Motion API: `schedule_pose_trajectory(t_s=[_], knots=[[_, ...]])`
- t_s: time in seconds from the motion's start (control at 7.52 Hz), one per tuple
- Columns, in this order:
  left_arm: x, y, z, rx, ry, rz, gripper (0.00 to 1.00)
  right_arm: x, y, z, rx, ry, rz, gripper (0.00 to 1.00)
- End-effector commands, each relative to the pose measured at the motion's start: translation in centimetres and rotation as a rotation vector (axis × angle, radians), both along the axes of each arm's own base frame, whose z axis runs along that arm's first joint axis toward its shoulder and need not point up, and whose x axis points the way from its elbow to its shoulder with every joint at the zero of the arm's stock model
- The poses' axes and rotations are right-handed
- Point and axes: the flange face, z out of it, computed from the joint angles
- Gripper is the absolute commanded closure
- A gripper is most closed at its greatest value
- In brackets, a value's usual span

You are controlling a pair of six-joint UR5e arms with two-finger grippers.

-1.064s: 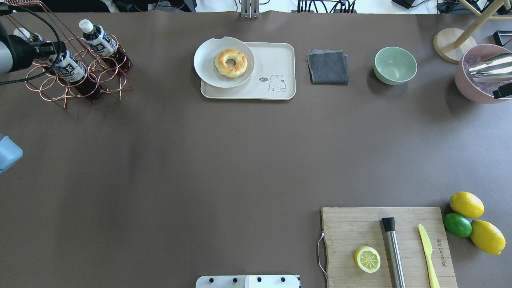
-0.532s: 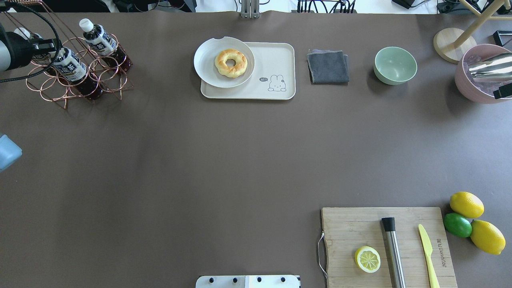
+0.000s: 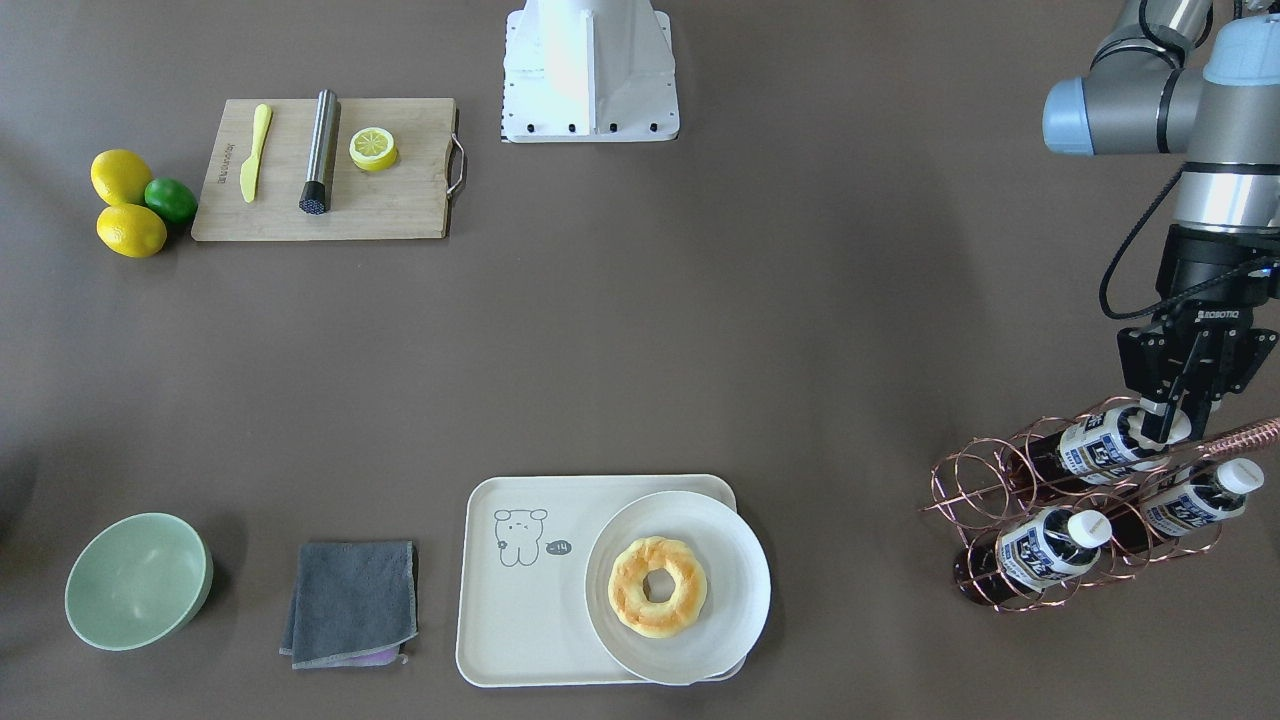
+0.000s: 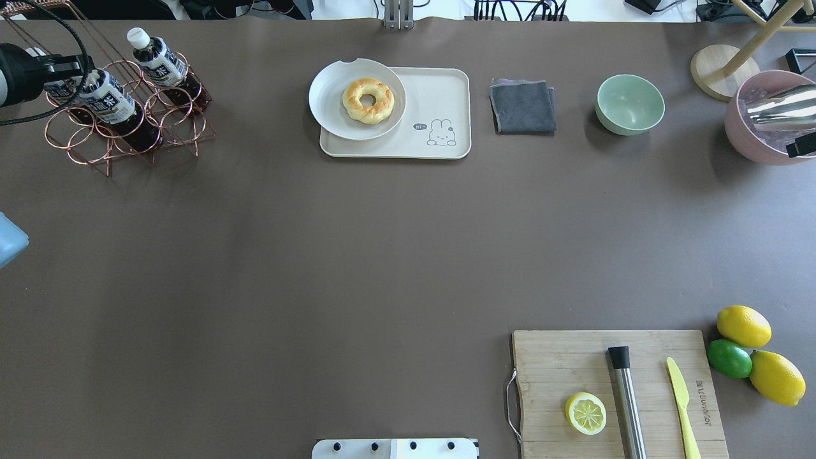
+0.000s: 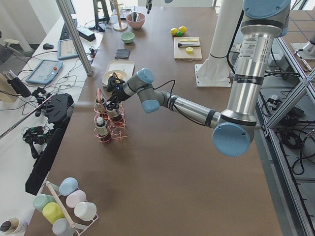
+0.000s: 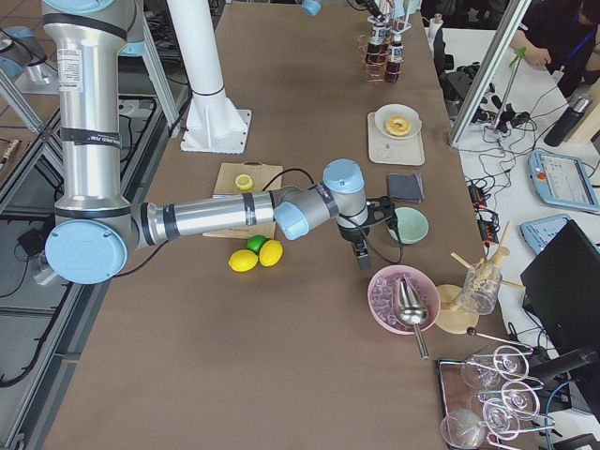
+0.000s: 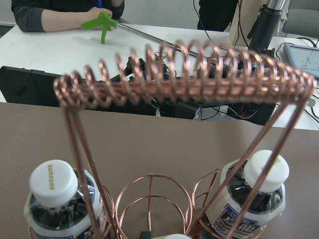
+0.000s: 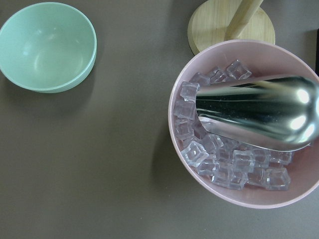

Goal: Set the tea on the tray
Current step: 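Lift the dark tea bottle out of the rack with the left gripper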

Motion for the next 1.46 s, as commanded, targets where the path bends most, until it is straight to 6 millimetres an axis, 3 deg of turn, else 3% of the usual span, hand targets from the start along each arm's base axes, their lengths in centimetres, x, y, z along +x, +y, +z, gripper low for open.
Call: schedule_pose_trajectory(t_s=[0.0,0.27,0.53,0.8,0.93,1.06,1.33], knots=[[-2.0,0.9,-3.4,0.012,0.019,0.015,1.0,0.0,0.1,0.0,0.0,0.001,-0.001,0.0],[-6.9,1.3,-5.6,0.045,-0.009,0.076,1.0,0.0,0.1,0.1,-0.002,0.0,-0.001,0.0],[-10.1,2.5,-8.4,0.051,0.029,0.1,1.0,0.0,0.1,0.0,0.0,0.001,-0.001,0.0],[-10.6,4.6,-13.1,0.033,0.03,0.11,1.0,0.0,0.2,-0.2,0.004,-0.001,-0.001,0.0],[-9.0,5.3,-15.8,0.056,0.037,0.143,1.0,0.0,0.1,-0.3,0.006,-0.002,-0.001,0.0],[-4.7,6.2,-18.6,0.099,0.06,0.219,1.0,0.0,0.0,-0.9,0.018,-0.005,-0.001,0.0],[3.0,7.3,-23.5,0.174,0.048,0.26,1.0,-0.5,0.4,-4.3,0.08,-0.023,-0.013,0.0]])
